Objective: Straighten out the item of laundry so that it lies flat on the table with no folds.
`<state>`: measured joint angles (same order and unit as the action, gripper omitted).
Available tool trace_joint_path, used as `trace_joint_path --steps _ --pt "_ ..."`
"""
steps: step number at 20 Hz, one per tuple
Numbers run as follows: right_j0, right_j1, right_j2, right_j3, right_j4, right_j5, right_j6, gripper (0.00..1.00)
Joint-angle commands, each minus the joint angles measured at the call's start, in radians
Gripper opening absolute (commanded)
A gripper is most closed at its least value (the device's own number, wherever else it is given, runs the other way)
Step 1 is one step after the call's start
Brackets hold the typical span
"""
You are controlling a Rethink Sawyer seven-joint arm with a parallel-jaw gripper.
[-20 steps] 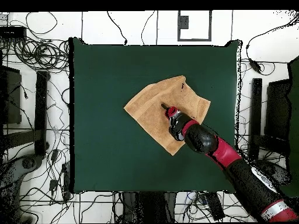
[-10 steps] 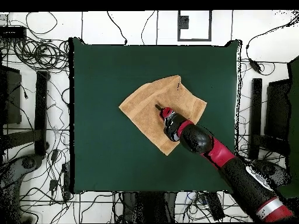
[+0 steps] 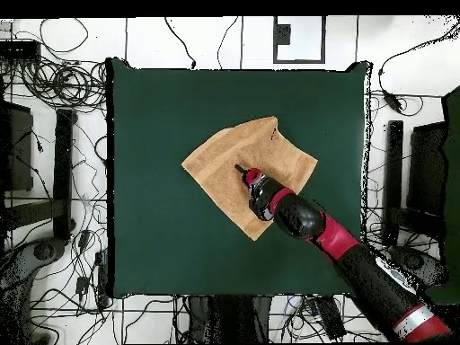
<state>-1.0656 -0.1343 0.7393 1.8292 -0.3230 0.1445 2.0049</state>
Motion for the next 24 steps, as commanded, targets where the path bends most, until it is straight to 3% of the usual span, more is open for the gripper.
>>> trace_joint_path --steps 1,10,12,16,18,20,24 --pt "0.073 0.077 0.005 0.061 0.045 0.145 0.051 1.00" --pt "0.075 0.074 0.001 0.062 0.045 0.144 0.047 1.00" --pt "0.115 0.015 -0.039 0.029 -0.044 0.048 0.017 1.00" --pt "0.273 -0.184 -0.229 -0.105 -0.257 -0.220 -0.025 1.00" --pt "0.368 -0.253 -0.369 -0.150 -0.285 -0.348 -0.010 1.00" --pt "0.410 -0.269 -0.443 -0.163 -0.280 -0.404 0.003 1.00" --pt "0.422 -0.266 -0.471 -0.188 -0.301 -0.422 0.001 1.00"
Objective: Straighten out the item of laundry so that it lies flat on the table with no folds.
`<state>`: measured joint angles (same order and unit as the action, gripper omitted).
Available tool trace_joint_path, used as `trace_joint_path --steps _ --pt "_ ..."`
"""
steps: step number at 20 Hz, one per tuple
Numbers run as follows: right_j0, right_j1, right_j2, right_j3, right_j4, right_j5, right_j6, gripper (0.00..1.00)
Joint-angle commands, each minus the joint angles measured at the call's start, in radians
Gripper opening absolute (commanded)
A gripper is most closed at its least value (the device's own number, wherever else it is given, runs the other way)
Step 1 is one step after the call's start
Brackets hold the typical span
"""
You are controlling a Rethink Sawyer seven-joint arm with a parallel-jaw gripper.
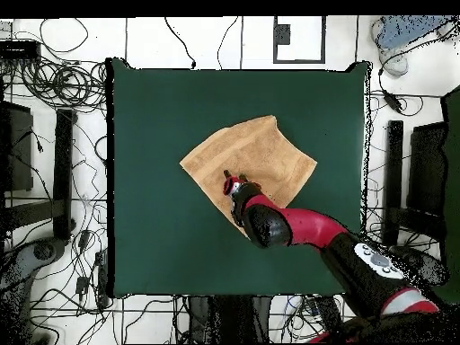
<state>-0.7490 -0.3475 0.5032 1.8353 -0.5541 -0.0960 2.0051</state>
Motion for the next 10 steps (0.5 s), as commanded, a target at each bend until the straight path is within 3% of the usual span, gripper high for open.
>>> trace_joint_path --steps 1,4,10 --pt "0.113 -0.053 -0.246 -0.200 -0.071 -0.189 0.003 1.00" --pt "0.166 -0.054 -0.306 -0.202 -0.038 -0.211 0.027 1.00" --pt "0.174 -0.049 -0.317 -0.217 -0.045 -0.219 0.037 1.00"
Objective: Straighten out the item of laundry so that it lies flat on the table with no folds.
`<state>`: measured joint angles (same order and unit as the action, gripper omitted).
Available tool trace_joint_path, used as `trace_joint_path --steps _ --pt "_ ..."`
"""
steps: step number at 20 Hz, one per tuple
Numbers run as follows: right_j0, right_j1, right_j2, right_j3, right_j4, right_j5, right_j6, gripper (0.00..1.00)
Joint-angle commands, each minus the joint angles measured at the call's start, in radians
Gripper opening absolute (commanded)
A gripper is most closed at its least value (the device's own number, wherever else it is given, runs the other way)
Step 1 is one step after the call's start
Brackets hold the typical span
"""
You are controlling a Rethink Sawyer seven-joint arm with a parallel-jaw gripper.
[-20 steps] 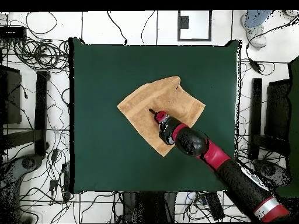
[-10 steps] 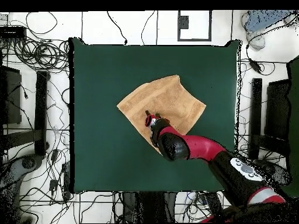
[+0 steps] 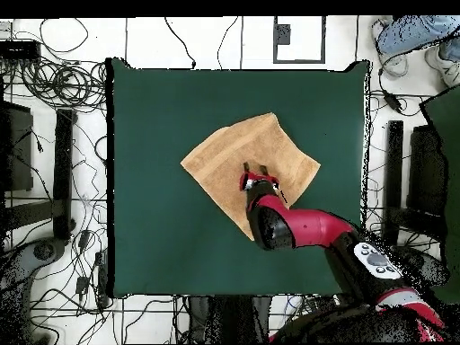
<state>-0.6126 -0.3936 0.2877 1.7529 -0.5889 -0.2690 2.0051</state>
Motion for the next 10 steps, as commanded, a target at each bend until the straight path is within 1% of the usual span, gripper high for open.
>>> trace_joint_path --steps 1,4,9,10 --pt "0.042 -0.002 -0.108 -0.139 -0.010 -0.052 0.037 1.00" --pt "0.065 -0.007 -0.142 -0.158 -0.012 -0.091 0.027 1.00" --pt "0.070 -0.008 -0.150 -0.166 -0.021 -0.098 0.039 1.00" --pt "0.063 -0.011 -0.139 -0.164 -0.028 -0.085 0.044 1.00"
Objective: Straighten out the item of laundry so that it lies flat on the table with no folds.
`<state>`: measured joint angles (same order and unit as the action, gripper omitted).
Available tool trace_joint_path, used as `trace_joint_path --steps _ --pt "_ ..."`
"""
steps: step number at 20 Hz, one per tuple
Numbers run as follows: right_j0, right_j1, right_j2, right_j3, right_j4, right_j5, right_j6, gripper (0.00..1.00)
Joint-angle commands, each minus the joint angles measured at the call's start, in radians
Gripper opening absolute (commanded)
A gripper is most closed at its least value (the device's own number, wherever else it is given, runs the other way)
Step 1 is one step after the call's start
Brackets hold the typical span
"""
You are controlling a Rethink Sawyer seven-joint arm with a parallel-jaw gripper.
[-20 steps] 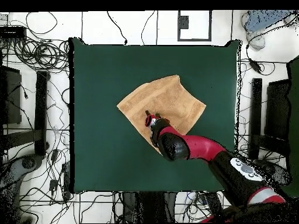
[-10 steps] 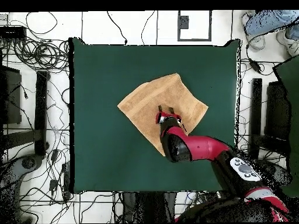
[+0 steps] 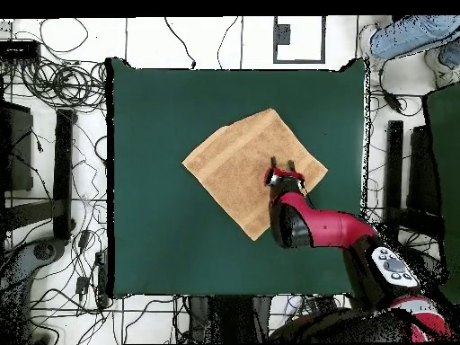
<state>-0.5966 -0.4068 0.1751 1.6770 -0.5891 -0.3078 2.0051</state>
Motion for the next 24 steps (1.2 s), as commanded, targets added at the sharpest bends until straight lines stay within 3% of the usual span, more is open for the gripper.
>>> trace_joint_path --steps 1,7,9,11,12,14,18,24 --pt "0.042 0.000 -0.019 -0.087 -0.033 -0.038 0.048 1.00" --pt "-0.001 -0.014 0.043 -0.082 -0.075 0.021 0.059 1.00" --pt "-0.056 -0.005 0.117 -0.076 -0.097 0.088 0.062 1.00" --pt "-0.163 0.059 0.244 -0.065 -0.044 0.298 0.020 1.00" --pt "-0.193 0.107 0.269 -0.077 0.046 0.467 -0.023 1.00" --pt "-0.218 0.156 0.298 -0.122 0.073 0.579 -0.089 1.00" --pt "-0.238 0.200 0.318 -0.152 0.062 0.576 -0.100 1.00" --pt "-0.210 0.179 0.289 -0.145 0.061 0.610 -0.065 1.00"
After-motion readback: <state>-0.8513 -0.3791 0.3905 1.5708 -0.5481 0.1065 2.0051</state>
